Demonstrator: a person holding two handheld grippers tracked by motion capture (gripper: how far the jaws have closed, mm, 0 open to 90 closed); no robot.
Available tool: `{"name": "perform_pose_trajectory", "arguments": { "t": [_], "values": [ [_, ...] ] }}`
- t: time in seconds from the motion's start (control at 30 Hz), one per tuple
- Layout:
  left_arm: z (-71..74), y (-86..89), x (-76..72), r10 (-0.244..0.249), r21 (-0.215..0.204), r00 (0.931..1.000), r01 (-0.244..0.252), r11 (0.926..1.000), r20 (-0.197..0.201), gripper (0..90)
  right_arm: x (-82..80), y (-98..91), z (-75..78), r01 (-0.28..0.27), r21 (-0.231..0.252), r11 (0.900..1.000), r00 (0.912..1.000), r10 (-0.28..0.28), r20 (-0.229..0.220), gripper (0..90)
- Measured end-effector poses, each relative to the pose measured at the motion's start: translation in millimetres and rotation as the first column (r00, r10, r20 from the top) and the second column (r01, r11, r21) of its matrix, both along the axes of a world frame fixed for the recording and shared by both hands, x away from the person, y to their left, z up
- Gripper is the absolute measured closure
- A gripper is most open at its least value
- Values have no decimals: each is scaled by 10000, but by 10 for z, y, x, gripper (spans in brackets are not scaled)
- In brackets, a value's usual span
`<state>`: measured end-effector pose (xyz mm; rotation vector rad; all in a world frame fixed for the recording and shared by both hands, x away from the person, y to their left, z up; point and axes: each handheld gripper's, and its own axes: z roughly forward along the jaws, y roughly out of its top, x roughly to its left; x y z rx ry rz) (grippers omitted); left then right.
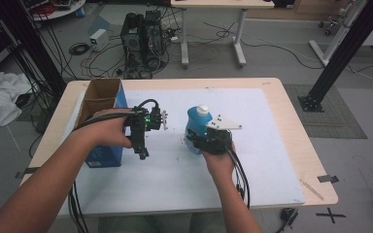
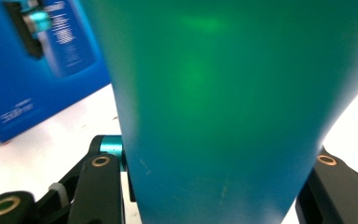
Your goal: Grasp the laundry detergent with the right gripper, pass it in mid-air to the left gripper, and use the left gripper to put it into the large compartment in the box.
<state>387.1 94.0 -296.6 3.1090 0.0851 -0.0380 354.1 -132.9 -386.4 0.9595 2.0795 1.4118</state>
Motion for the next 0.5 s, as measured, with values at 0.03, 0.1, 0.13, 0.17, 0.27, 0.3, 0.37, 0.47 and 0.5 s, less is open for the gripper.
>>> {"name": "perform_pose_trajectory", "arguments": {
  "t": [0.03,0.1,0.13,0.17,0.27,0.3,0.37,0.47,0.5],
  "values": [
    [17,-10,-4,7,-14,10000,-7,10000,1,58,-6,-9,9,-225,-106,9997,9997,226,73,464],
    [51,-30,-18,-21,-28,10000,21,10000,-36,57,-24,-29,23,-779,-268,9966,9969,781,55,464],
    [57,-32,-30,-9,-158,10000,9,9999,-3,58,-30,-37,29,-1005,-299,9945,9949,1007,64,464],
    [57,-32,-30,-9,-158,10000,9,9999,-3,58,-30,-37,29,-1005,-299,9945,9949,1007,64,464],
    [117,-47,-51,-187,-247,9997,183,9995,-129,58,-69,-63,51,-1912,-372,9808,9815,1907,-174,464],
    [117,-47,-51,-187,-247,9997,183,9995,-129,58,-79,-65,56,-2141,-357,9762,9767,2133,-243,464],
    [146,-55,-59,-251,-188,9996,249,9995,-103,57,-85,-67,61,-2575,-296,9658,9660,2566,-320,464],
    [172,-63,-94,-289,-294,9995,286,9992,-95,58,-89,-52,57,-3166,-331,9480,9484,3156,-304,464],
    [172,-63,-94,-289,-294,9995,286,9992,-95,58,-89,-52,57,-3166,-331,9480,9484,3156,-304,464]
  ]
}}
